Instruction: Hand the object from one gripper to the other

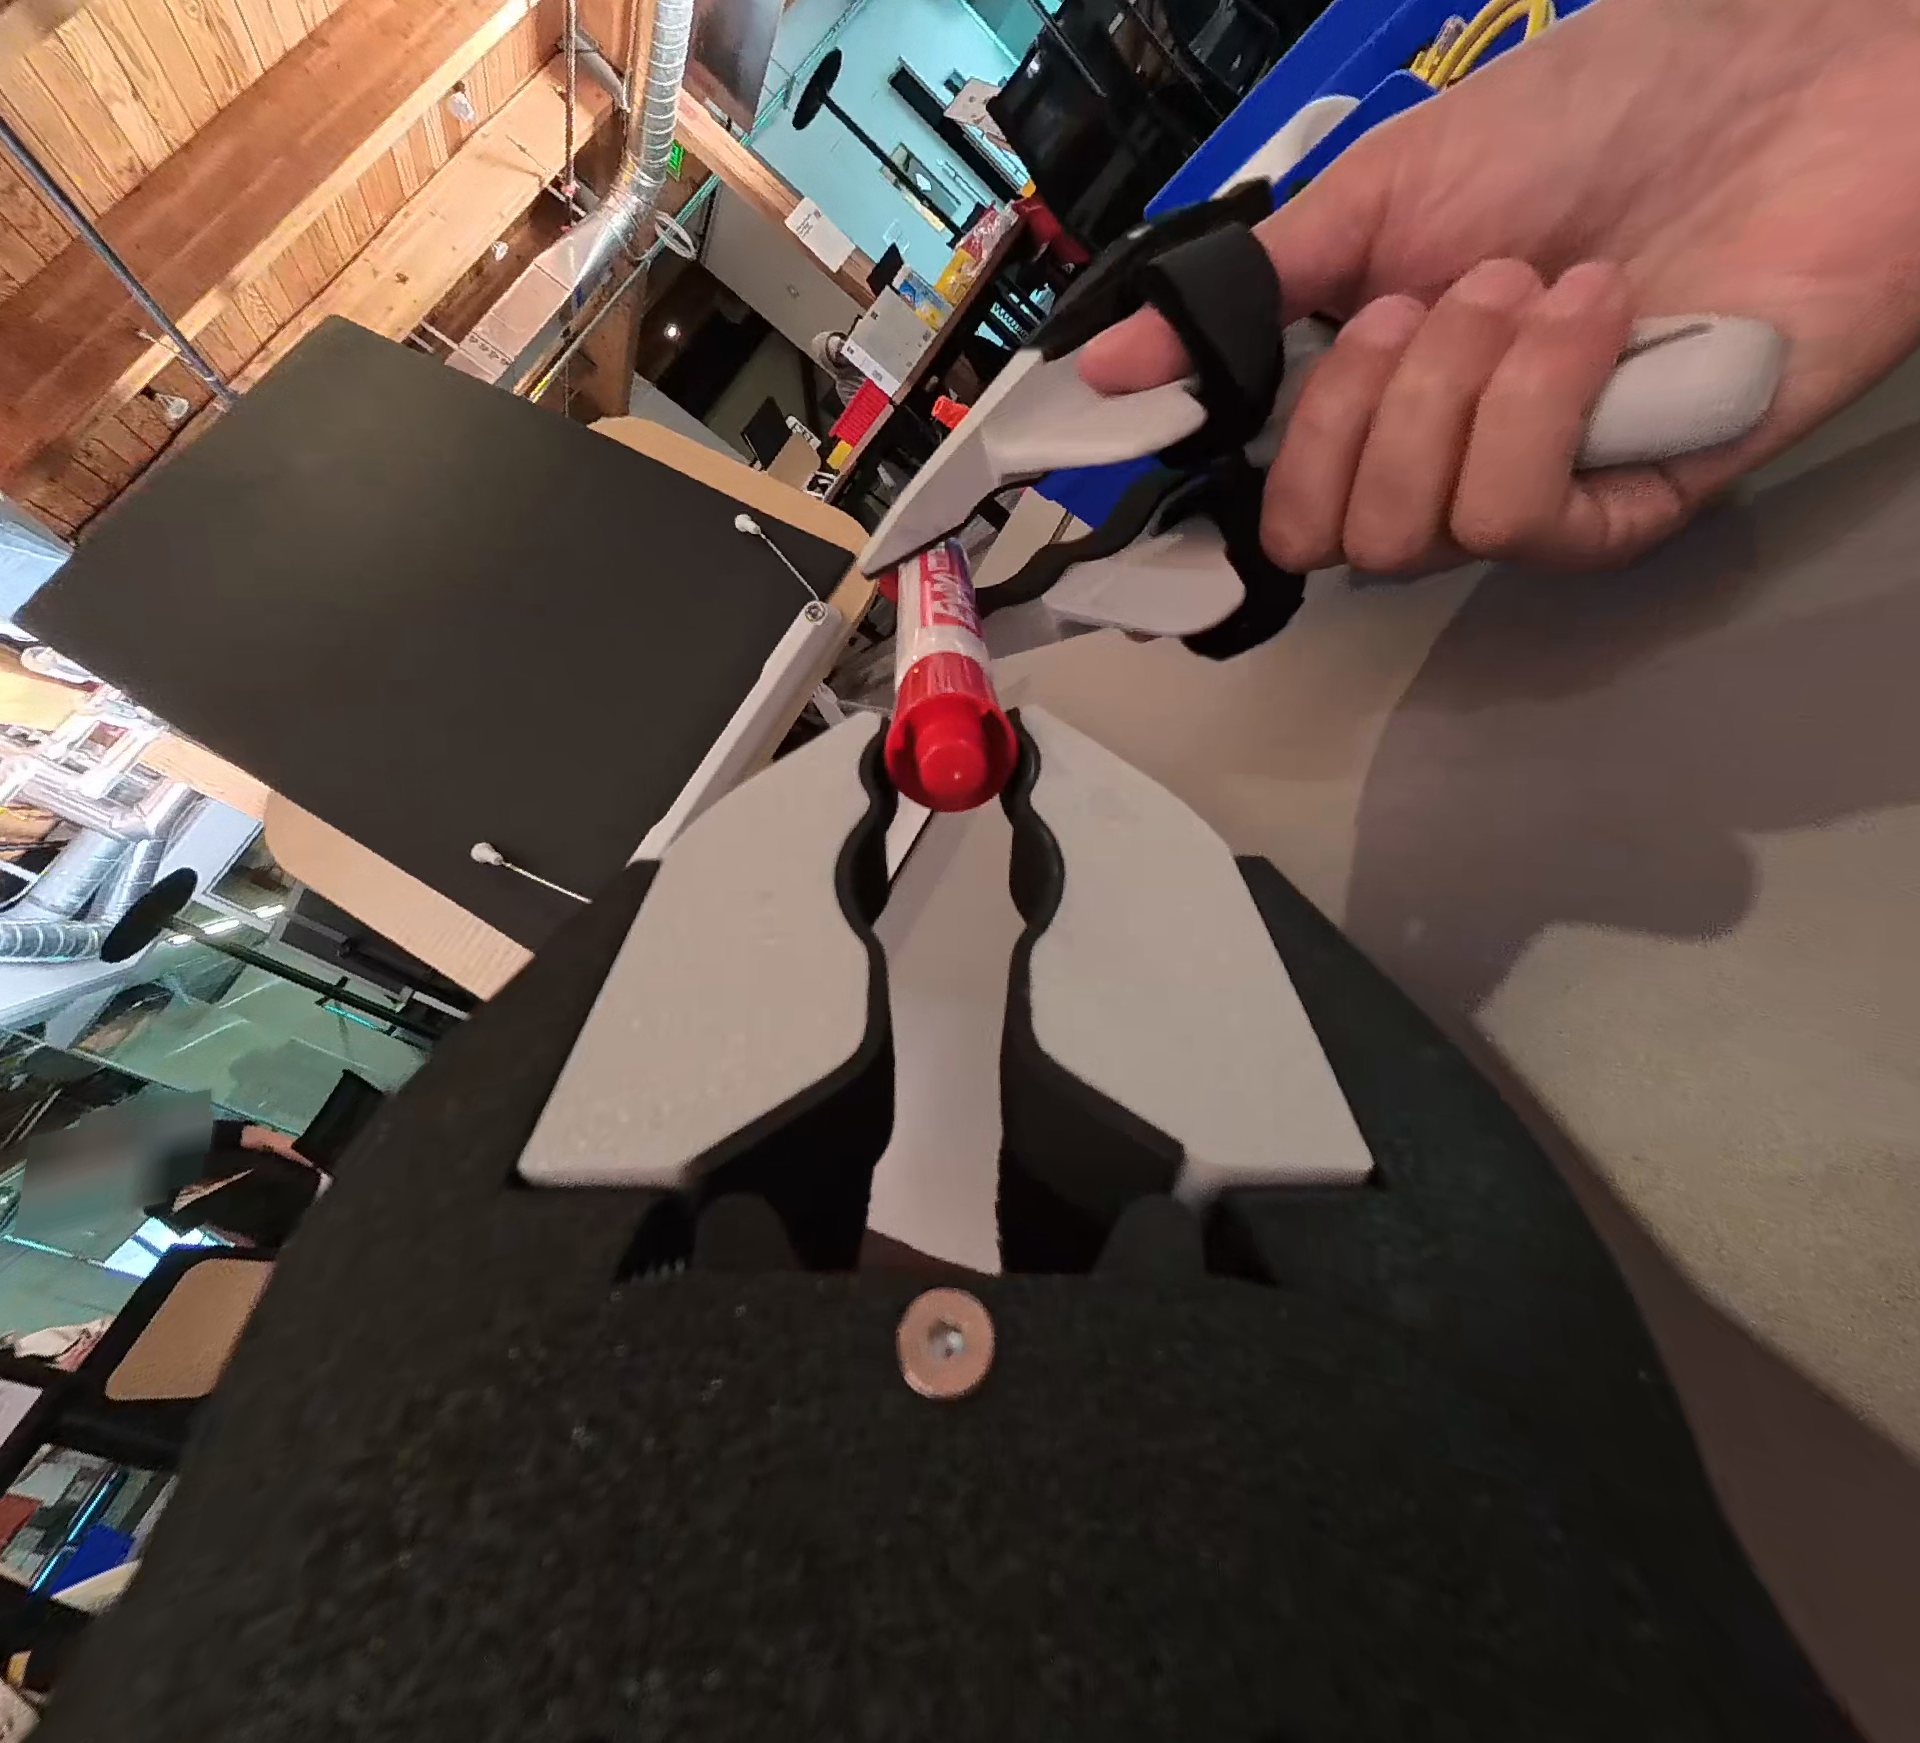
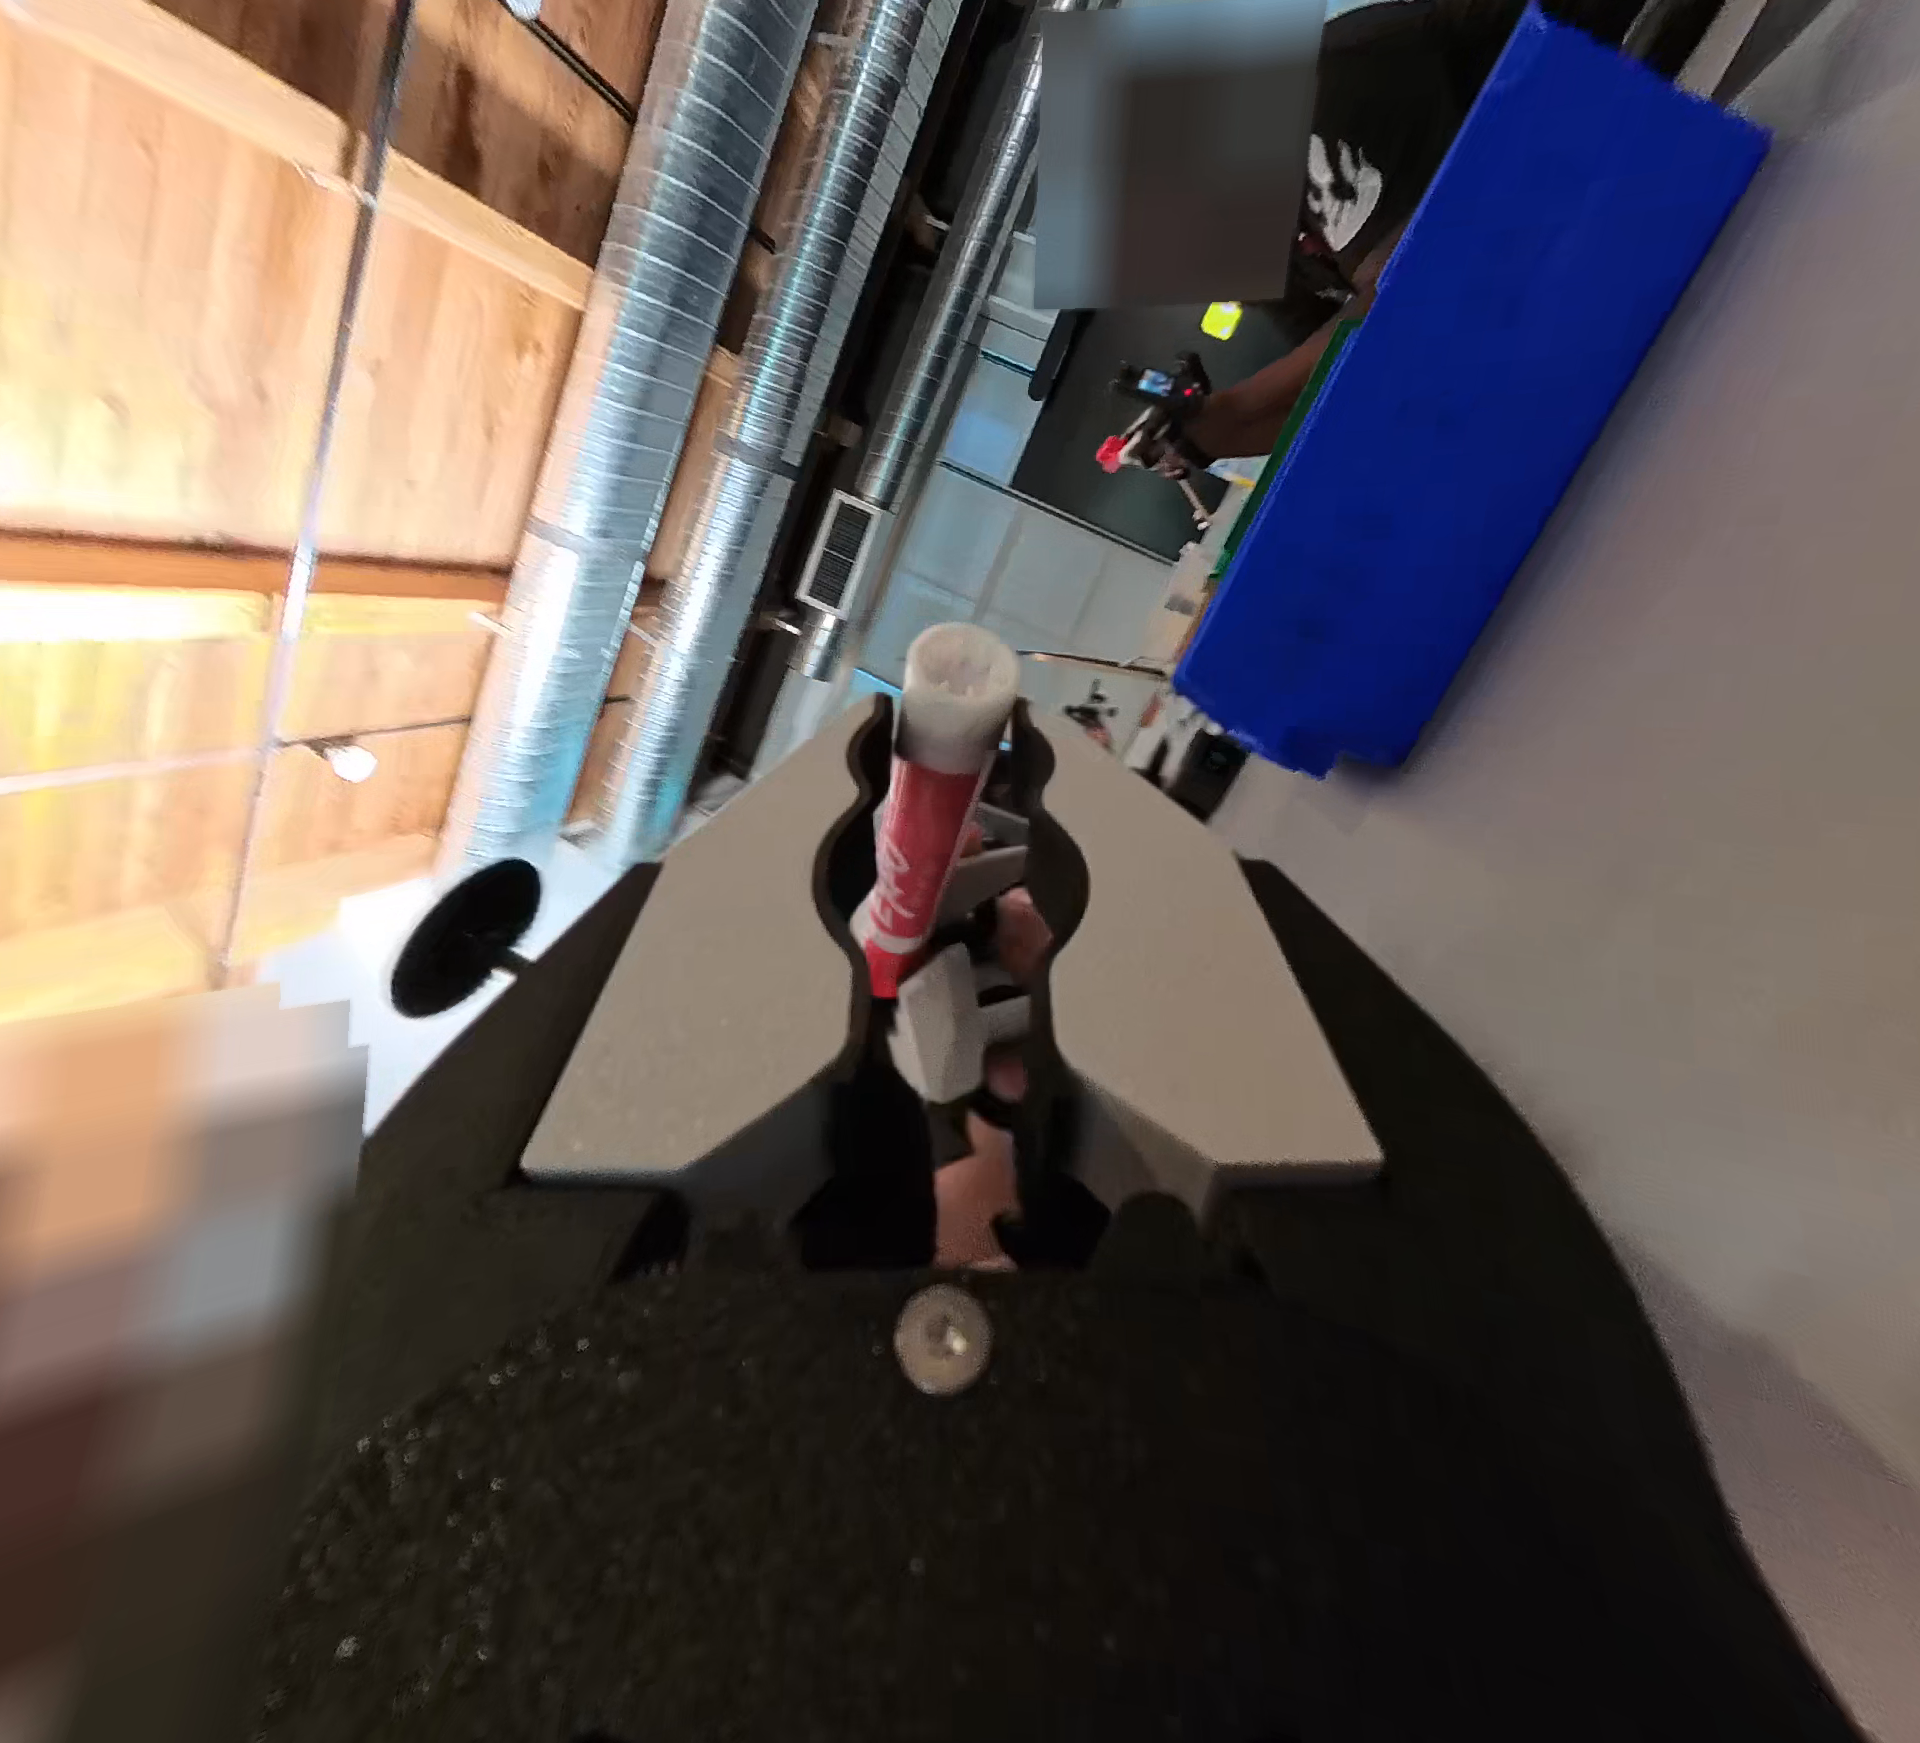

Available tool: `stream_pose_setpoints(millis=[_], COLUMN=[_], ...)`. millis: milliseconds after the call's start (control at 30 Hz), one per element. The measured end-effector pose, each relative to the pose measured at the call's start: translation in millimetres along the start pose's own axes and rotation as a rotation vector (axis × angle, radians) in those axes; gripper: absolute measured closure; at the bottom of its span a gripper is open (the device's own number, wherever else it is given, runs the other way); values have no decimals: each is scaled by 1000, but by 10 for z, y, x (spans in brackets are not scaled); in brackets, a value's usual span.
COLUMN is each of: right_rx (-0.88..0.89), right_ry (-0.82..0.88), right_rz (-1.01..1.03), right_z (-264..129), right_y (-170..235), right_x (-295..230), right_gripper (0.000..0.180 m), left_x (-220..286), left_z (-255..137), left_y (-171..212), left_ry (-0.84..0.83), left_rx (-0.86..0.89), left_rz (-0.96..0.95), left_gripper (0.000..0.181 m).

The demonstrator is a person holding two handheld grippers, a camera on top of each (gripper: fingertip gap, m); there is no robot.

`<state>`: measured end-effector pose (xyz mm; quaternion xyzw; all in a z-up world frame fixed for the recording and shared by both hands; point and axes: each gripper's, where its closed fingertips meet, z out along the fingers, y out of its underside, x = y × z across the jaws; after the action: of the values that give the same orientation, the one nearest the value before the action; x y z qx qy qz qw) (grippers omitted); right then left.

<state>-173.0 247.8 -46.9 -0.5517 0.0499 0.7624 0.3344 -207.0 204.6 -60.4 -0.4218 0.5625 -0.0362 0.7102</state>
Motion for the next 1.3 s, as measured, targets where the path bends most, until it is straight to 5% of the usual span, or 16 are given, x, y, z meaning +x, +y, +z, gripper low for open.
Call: stream_pose_setpoints(millis=[200, 333, 433, 933, 1300], right_rx=[-50, -262, -296, -422, -518], right_ry=[251, 429, 507, 413, 363], right_rz=[-612, -1125, -1310, -1208, -1045], right_z=[11, 96, 132, 102, 60], right_y=[-29, 263, 315, 432, 544], right_x=[-49, -36, 43, 235, 306], right_gripper=[102, 72, 69, 50, 49], left_x=[-128, -162, -135, 93, 176], left_z=[17, 28, 28, 29, 24], left_y=[172, 291, 261, 105, 45], left_ry=[-34, -49, -61, -60, -36], left_rx=[-84, -125, -127, -108, -79], left_rz=[-44, -1, 86, 330, 276], left_gripper=[162, 162, 162, 163, 162])
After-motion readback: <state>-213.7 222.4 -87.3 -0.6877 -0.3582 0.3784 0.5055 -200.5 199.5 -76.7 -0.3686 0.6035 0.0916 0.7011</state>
